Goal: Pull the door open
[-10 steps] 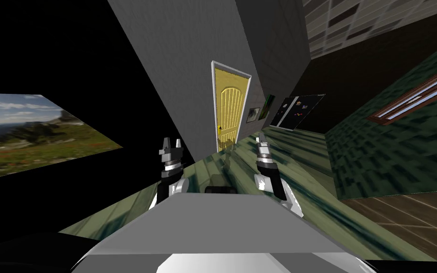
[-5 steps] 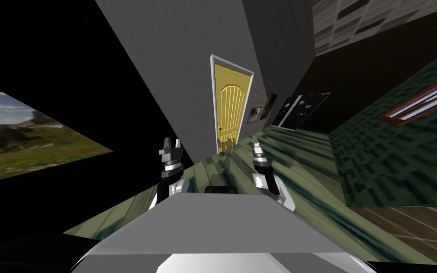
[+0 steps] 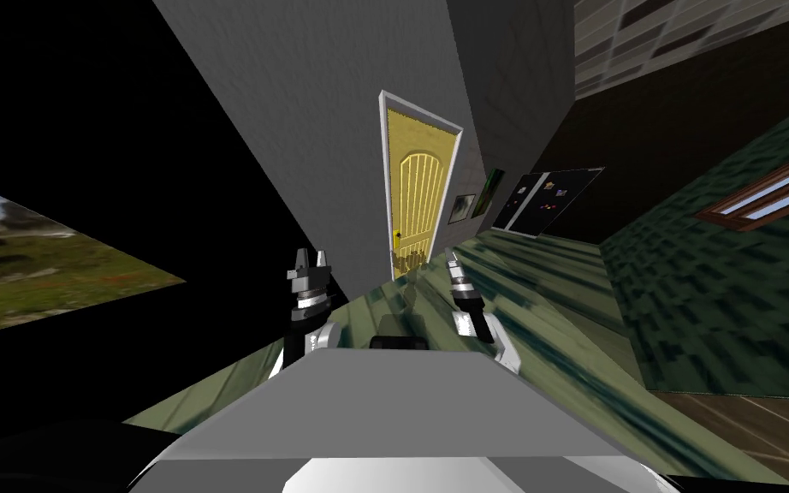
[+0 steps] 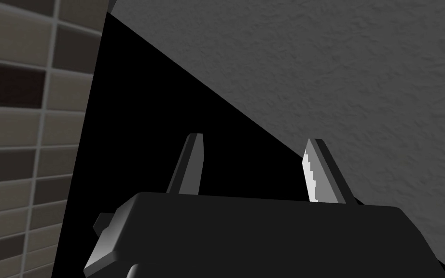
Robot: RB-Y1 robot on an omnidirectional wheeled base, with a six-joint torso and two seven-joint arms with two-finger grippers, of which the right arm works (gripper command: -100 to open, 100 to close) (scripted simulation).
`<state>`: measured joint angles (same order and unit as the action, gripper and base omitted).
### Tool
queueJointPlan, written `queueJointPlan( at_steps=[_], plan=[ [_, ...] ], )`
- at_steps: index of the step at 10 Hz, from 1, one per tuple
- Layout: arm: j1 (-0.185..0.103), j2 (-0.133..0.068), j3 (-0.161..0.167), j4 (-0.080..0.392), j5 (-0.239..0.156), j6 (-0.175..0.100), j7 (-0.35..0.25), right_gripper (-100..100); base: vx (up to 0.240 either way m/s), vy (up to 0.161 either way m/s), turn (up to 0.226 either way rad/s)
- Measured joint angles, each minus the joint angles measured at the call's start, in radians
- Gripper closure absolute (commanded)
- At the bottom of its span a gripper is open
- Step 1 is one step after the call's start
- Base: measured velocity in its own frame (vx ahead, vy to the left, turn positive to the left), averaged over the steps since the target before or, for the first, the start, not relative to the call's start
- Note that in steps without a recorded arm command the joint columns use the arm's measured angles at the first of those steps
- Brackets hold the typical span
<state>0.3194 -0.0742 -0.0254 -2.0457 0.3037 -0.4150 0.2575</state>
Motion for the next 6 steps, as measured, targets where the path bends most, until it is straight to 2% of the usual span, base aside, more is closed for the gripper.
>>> queueJointPlan(
  at_steps=[6],
  plan=[
    [-0.054, -0.013, 0.011, 0.131, 0.096, -0.035, 0.050, -100, 0.119, 0.000, 0.007]
  ],
)
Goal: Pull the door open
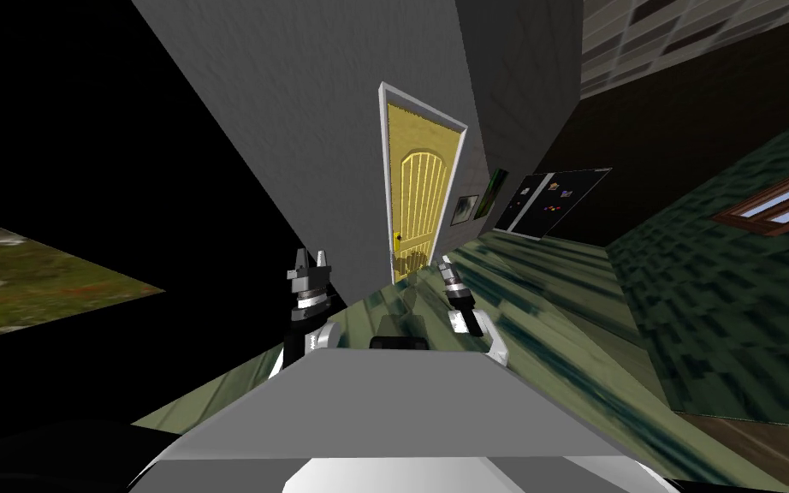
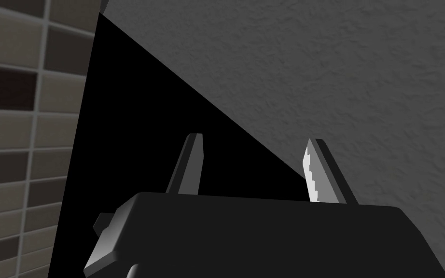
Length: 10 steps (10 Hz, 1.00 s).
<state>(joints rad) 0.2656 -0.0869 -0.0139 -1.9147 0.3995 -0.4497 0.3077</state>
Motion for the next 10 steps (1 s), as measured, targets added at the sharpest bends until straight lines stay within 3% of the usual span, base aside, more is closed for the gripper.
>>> queueJointPlan(
  at_steps=[8, 10],
  plan=[
    [-0.068, -0.021, 0.012, 0.136, 0.111, -0.019, 0.049, -100, 0.097, 0.001, 0.006],
    [-0.087, -0.018, 0.016, 0.178, 0.141, -0.028, 0.066, -100, 0.100, 0.003, 0.007]
  ],
)
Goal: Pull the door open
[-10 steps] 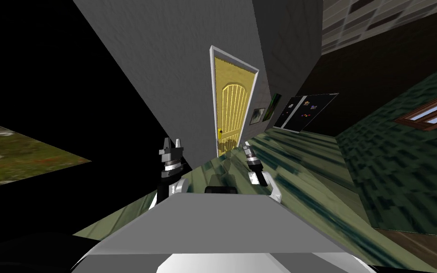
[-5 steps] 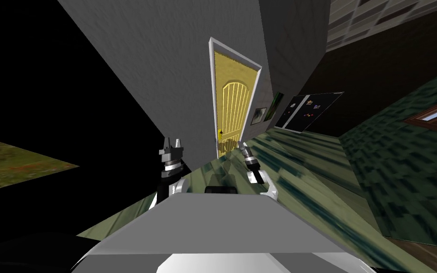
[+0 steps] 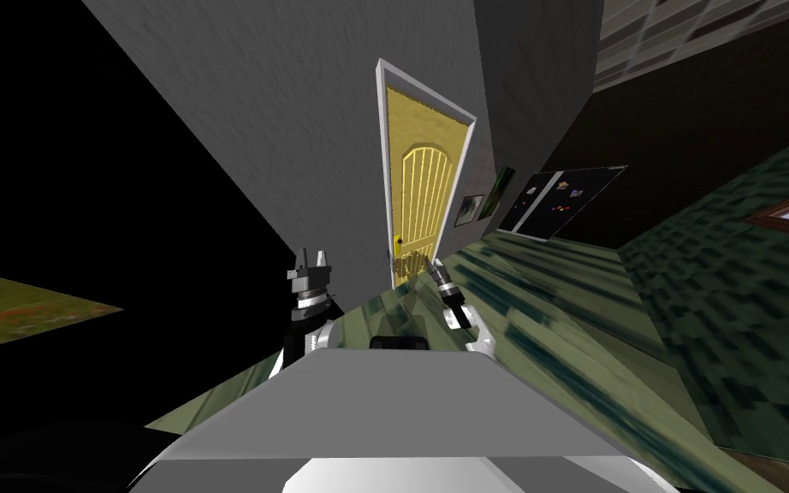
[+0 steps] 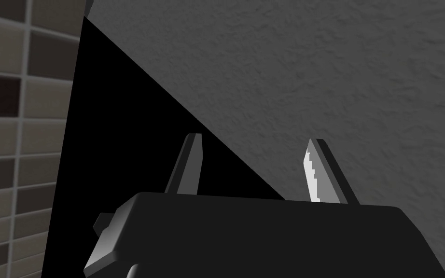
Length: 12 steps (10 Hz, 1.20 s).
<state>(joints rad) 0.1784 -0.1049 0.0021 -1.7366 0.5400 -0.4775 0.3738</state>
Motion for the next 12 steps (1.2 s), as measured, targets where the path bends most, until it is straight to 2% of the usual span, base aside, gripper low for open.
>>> queueJointPlan(
  at_steps=[4, 5, 6, 7, 10, 12],
  plan=[
    [-0.038, -0.006, 0.008, 0.085, 0.069, -0.017, 0.033, -100, 0.136, -0.001, 0.008],
    [-0.053, -0.010, 0.007, 0.109, 0.081, -0.020, 0.038, -100, 0.119, 0.006, 0.005],
    [-0.071, -0.005, 0.012, 0.140, 0.105, -0.023, 0.051, -100, 0.122, -0.001, 0.011],
    [-0.078, -0.012, 0.012, 0.160, 0.120, -0.029, 0.058, -100, 0.150, 0.003, 0.007],
    [-0.120, -0.013, 0.021, 0.237, 0.182, -0.038, 0.084, -100, 0.156, -0.001, 0.009],
    [-0.132, -0.016, 0.024, 0.279, 0.217, -0.051, 0.102, -100, 0.148, -0.009, 0.007]
  ],
)
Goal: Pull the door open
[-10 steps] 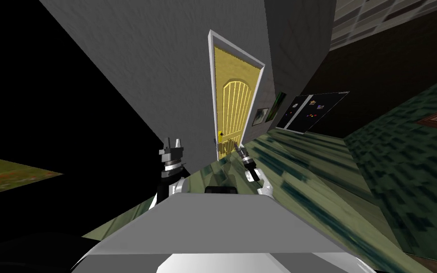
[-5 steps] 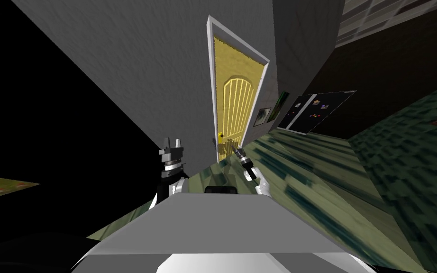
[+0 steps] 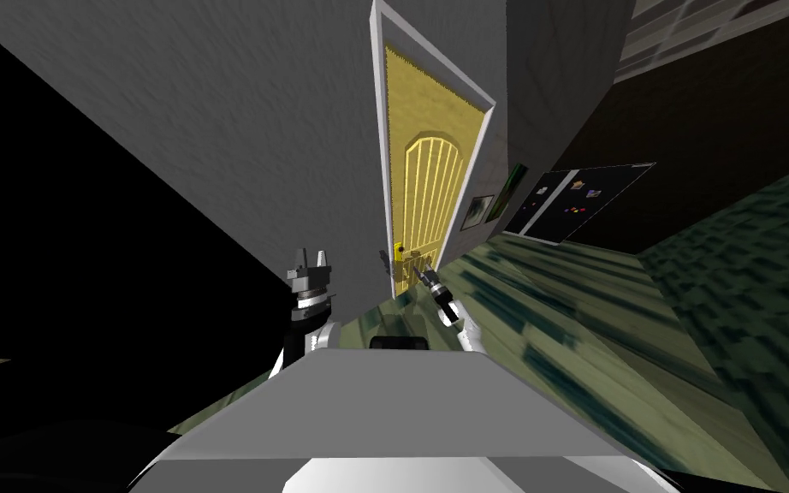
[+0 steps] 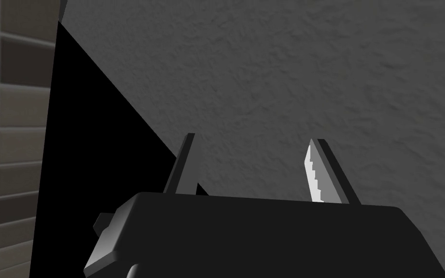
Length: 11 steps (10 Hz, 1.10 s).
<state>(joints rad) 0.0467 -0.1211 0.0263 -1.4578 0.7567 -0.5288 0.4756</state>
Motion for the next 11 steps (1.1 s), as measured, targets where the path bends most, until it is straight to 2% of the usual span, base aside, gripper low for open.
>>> queueJointPlan(
  at_steps=[3, 4, 11],
  plan=[
    [-0.036, 0.003, 0.004, 0.073, 0.049, -0.014, 0.028, -100, 0.141, -0.008, 0.008],
    [-0.040, -0.002, 0.007, 0.086, 0.066, -0.018, 0.033, -100, 0.138, 0.005, 0.003],
    [-0.100, 0.001, 0.019, 0.215, 0.165, -0.041, 0.083, -100, 0.131, -0.003, 0.006]
  ],
)
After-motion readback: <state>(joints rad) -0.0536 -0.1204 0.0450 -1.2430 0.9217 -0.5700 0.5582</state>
